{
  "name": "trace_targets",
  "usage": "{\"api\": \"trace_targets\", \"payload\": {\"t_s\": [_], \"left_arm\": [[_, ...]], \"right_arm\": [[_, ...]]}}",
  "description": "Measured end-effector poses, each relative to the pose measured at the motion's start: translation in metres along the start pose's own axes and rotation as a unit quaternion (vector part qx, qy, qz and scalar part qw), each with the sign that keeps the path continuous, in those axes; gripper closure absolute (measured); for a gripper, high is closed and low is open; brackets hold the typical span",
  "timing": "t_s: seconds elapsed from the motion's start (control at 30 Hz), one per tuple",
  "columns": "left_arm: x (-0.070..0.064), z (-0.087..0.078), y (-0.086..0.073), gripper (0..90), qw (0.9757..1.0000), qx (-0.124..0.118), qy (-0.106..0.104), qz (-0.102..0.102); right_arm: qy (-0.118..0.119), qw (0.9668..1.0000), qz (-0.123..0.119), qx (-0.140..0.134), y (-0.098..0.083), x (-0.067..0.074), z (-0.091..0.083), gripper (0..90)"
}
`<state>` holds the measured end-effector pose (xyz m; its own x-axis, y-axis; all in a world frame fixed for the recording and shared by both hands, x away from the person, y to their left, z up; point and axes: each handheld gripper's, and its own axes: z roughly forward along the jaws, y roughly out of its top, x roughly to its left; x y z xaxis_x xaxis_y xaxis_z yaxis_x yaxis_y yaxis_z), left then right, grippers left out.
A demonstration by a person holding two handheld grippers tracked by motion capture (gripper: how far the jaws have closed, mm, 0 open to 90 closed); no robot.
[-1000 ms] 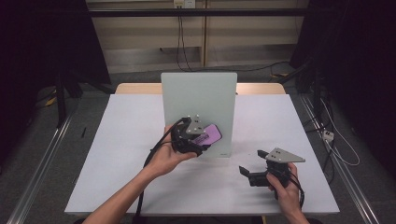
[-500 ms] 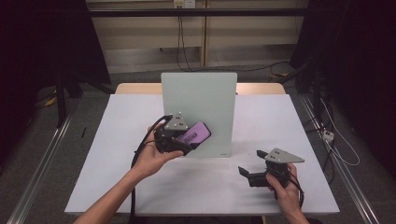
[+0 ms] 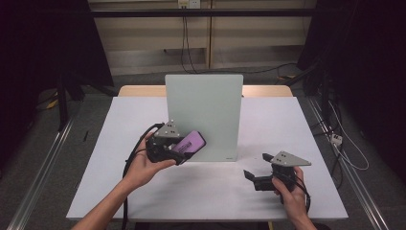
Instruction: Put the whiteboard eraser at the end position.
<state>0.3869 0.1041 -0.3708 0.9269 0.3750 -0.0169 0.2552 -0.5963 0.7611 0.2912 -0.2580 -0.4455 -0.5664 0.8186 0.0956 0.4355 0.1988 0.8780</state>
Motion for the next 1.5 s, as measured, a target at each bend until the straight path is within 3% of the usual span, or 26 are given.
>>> {"api": "trace_targets", "payload": {"t_s": [0.03, 0.07, 0.1, 0.17, 0.37, 0.43, 0.47, 0.57, 0.7, 0.93, 1.27, 1.37, 1.5], "left_arm": [[0.001, -0.001, -0.002, 40.8, 1.0, 0.004, -0.004, -0.004], [0.0, -0.001, -0.002, 40.8, 1.0, 0.005, 0.005, -0.006], [0.001, 0.0, -0.003, 40.8, 0.9999, 0.005, -0.006, -0.008], [-0.001, 0.001, -0.002, 40.8, 0.9999, 0.009, -0.009, -0.006], [-0.009, 0.007, -0.001, 40.8, 0.9991, 0.037, -0.016, 0.011], [-0.014, 0.008, 0.0, 40.8, 0.9986, 0.05, -0.007, 0.019], [-0.015, 0.01, -0.001, 40.8, 0.9983, 0.048, -0.026, 0.02], [-0.019, 0.014, -0.001, 40.8, 0.9975, 0.056, -0.037, 0.023], [-0.021, 0.019, -0.002, 40.8, 0.995, 0.079, -0.055, 0.029], [-0.026, 0.028, -0.003, 40.8, 0.9927, 0.099, -0.062, 0.032], [-0.032, 0.04, -0.005, 40.8, 0.99, 0.117, -0.075, 0.027], [-0.035, 0.045, -0.005, 40.8, 0.9878, 0.129, -0.082, 0.031], [-0.039, 0.052, -0.006, 40.8, 0.9866, 0.133, -0.09, 0.031]], "right_arm": [[0.0, 1.0, 0.001, 0.001, 0.0, 0.001, 0.001, 4.1], [0.001, 1.0, -0.001, 0.001, 0.0, 0.001, 0.001, 4.1], [0.002, 1.0, 0.0, 0.002, 0.0, 0.002, 0.002, 4.2], [0.004, 1.0, -0.001, 0.002, 0.0, 0.002, 0.002, 4.2], [0.006, 1.0, -0.003, -0.003, -0.001, -0.001, -0.002, 4.2], [0.008, 1.0, -0.004, -0.005, -0.001, -0.001, -0.003, 4.2], [0.008, 0.9999, -0.005, -0.006, -0.001, -0.001, -0.004, 4.2], [0.011, 0.9999, -0.008, -0.005, -0.001, 0.0, -0.003, 4.2], [0.009, 0.9999, -0.008, -0.004, -0.001, 0.0, -0.003, 4.2], [0.012, 0.9999, -0.007, -0.005, 0.0, 0.0, -0.002, 4.2], [0.018, 0.9998, -0.008, -0.005, 0.001, -0.001, 0.001, 4.2], [0.018, 0.9998, -0.007, -0.006, 0.0, -0.001, 0.001, 4.2], [0.018, 0.9998, -0.007, -0.007, 0.0, -0.001, 0.0, 4.2]]}}
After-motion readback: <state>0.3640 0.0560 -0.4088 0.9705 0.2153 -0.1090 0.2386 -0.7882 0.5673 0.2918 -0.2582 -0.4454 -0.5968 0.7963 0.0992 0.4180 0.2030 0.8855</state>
